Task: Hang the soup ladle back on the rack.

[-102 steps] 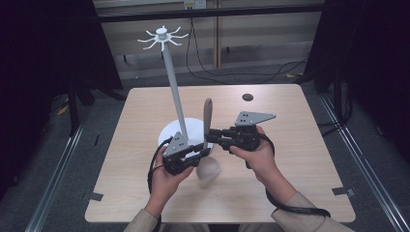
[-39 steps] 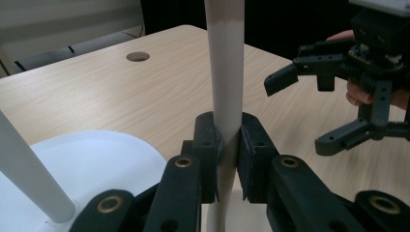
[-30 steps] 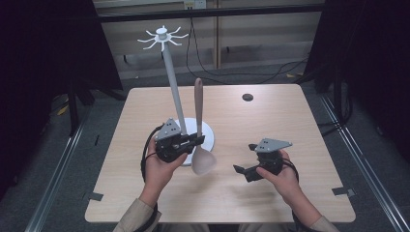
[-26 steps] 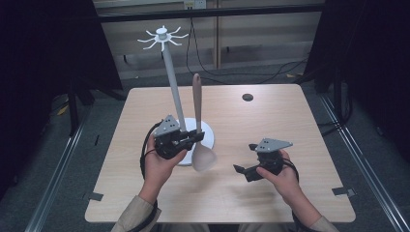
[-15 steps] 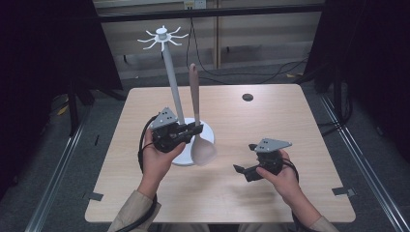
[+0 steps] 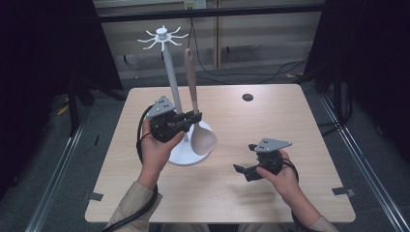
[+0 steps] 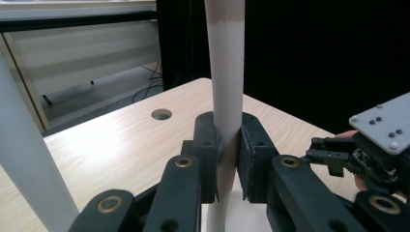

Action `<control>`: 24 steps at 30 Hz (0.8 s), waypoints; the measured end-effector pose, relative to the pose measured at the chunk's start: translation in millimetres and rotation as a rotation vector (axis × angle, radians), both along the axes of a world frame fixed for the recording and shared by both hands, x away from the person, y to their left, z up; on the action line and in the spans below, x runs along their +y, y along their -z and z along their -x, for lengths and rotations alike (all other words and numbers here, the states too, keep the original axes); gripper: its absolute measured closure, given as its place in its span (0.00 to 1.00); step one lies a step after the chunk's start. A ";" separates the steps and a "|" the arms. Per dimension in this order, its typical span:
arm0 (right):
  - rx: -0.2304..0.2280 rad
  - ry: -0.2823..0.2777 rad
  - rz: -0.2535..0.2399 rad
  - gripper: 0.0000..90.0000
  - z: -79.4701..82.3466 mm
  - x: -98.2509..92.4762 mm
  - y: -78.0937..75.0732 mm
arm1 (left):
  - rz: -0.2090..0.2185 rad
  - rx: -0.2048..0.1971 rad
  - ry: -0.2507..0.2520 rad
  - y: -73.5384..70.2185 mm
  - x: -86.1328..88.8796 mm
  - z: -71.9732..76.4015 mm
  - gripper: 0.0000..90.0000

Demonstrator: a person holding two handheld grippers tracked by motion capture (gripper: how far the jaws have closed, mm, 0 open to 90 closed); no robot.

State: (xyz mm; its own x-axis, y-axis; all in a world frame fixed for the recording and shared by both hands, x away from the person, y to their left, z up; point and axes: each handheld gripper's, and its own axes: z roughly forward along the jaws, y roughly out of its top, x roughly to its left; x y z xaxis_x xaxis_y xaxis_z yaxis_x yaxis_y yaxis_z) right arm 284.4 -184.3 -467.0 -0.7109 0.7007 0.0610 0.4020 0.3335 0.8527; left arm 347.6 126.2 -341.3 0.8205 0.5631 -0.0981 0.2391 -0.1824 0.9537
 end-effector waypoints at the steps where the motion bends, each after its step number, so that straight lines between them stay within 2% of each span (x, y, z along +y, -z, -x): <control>1: 0.001 -0.001 0.001 0.07 0.0 0.0 0.1 | -0.001 -0.001 0.000 -1.1 0.2 -0.4 0.89; 9: 0.005 -0.005 -0.003 0.07 0.1 0.2 0.3 | -0.007 -0.018 -0.024 -8.1 1.9 -1.9 0.89; 13: 0.007 -0.007 -0.005 0.07 0.2 0.5 0.6 | 0.004 -0.030 -0.027 -11.8 3.2 -3.5 0.89; 24: 0.010 -0.010 -0.005 0.07 0.3 0.2 0.4 | 0.019 -0.013 -0.037 -10.2 4.3 -8.3 0.89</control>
State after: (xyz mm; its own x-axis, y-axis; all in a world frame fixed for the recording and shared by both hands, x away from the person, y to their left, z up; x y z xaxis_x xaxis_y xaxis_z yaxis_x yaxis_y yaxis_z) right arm 284.1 -184.1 -467.4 -0.7175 0.6929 0.0716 0.4069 0.3335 0.8504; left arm 355.8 130.5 -331.1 0.8003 0.5915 -0.0984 0.2328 -0.1554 0.9600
